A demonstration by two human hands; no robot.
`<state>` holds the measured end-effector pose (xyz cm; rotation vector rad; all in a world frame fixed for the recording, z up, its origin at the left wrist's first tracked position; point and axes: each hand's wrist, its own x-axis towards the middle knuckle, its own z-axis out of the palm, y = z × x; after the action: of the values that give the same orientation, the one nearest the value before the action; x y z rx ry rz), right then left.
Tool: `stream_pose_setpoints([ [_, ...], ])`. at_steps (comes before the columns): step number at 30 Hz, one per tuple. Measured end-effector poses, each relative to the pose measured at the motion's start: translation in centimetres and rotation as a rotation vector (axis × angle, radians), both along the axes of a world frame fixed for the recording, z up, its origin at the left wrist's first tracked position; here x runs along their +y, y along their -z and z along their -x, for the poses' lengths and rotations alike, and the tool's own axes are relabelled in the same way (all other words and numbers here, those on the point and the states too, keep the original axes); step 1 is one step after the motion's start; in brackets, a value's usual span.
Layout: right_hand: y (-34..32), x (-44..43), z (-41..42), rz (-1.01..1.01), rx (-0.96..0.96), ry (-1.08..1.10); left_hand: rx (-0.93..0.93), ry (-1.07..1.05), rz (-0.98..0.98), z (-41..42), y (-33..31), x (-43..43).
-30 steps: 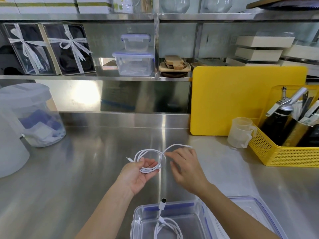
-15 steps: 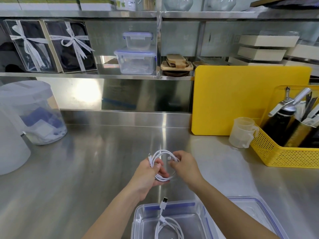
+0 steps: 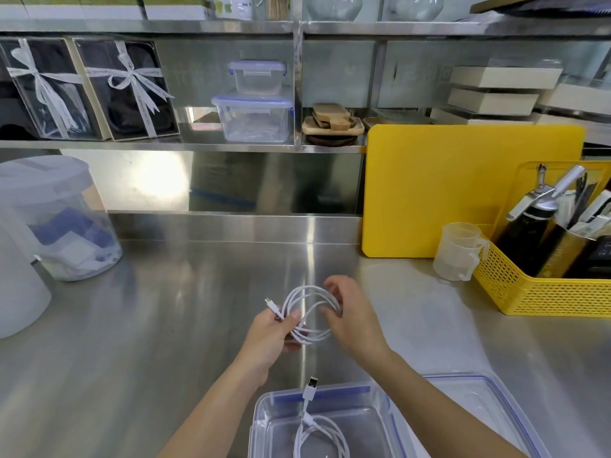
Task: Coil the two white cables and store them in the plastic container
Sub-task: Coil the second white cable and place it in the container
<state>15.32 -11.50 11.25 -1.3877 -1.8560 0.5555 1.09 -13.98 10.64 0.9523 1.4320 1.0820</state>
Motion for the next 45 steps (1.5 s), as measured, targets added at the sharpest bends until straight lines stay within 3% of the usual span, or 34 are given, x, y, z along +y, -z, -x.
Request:
stream_pose_setpoints([
  [2, 0.7, 0.2, -0.3, -0.379, -0.347, -0.101, -0.022, 0.025, 0.012, 0.2, -0.2, -0.1],
  [4, 1.1, 0.5, -0.7, -0.577, -0.54, -0.119, -0.011, 0.05, 0.013, 0.3, -0.3, -0.2],
  [7, 1.8, 1.1, -1.1, -0.7, -0.586, -0.059, 0.006, 0.091, 0.012, 0.1, -0.4, -0.5],
  [10, 2.1, 1.3, -1.3, -0.77, -0.504, -0.001, -0.092, 0.088, 0.052, -0.2, -0.9, -0.6],
  [12, 1.8, 1.0, -1.2, -0.709, -0.368, 0.012, -0.173, 0.088, 0.074, -0.4, -1.3, -0.6],
  [15, 0.6, -0.1, -0.7, -0.4, -0.059, 0.069, -0.186, 0.106, 0.084, -0.7, -1.5, -0.6],
  [18, -0.6, -0.3, -0.5, 0.065, 0.253, 0.057, -0.009, 0.151, 0.034, -0.7, -1.3, -0.6],
  [22, -0.7, 0.6, -0.9, 0.381, 0.314, 0.001, 0.333, 0.173, -0.054, -0.2, -0.3, -0.3],
  [29, 0.1, 0.4, -1.2, 0.457, 0.236, -0.024, 0.225, -0.015, -0.046, 0.3, 0.1, -0.4],
  [45, -0.1, -2.3, -4.3, 0.514, 0.215, -0.032, 0.097, 0.144, 0.087, -1.1, -0.1, -2.5],
])
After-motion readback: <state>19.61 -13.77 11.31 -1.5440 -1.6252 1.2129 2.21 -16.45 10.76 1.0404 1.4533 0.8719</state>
